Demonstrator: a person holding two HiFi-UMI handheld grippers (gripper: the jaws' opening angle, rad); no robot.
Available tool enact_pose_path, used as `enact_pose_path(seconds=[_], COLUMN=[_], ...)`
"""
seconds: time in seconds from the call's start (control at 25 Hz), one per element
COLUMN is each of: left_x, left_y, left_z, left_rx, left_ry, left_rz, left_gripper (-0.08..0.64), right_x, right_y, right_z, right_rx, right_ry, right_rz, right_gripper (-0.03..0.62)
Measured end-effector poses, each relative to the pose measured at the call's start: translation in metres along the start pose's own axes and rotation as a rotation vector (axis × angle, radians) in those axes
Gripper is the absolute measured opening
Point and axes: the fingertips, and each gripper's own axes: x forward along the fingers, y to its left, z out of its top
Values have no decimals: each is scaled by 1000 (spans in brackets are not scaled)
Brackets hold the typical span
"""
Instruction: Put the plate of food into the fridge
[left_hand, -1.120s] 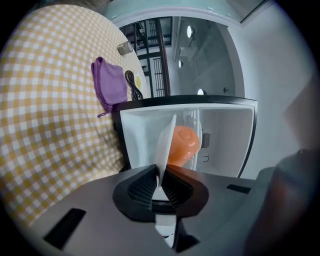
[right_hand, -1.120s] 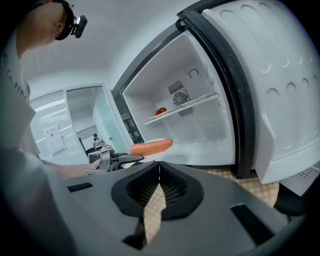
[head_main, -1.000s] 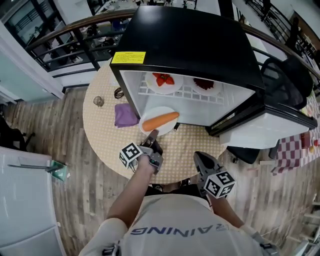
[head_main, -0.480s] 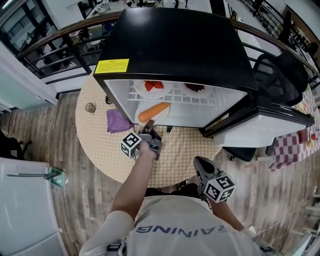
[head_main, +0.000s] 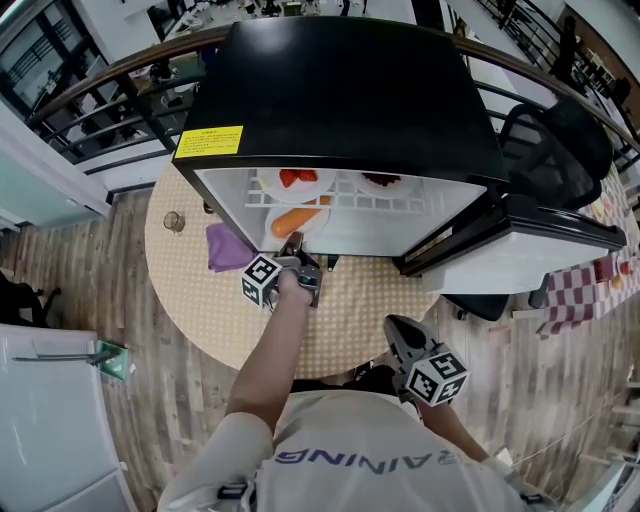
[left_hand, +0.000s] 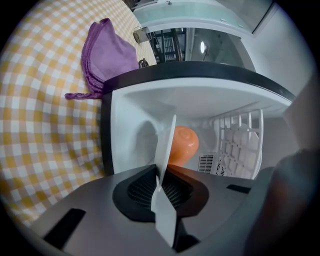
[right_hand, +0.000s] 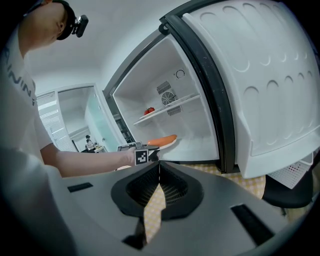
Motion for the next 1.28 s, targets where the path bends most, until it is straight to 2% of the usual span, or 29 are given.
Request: enact_pose_path(seconds=[0.16, 0.52, 0.88, 1.04, 1.28], left_x=[8, 17, 19, 19, 18], left_y=[1, 7, 7, -2, -7], left_z=[2, 4, 3, -4, -11], left_rx=[-15, -26, 24, 126, 424], left_ry=[-16, -35, -2, 49, 150], left_rz=[-14, 18, 32, 19, 69], left_gripper=[35, 37, 44, 57, 100], right_x=[0, 0, 4, 5, 7], right_y=[1, 2, 2, 3, 3], right_z=[-3, -5, -7, -8, -6], right_rx=[5, 12, 15, 19, 19], right_ry=[8, 13, 21, 28, 32], right_rz=[1, 9, 20, 31, 43], right_gripper=[23, 23, 23, 23, 23])
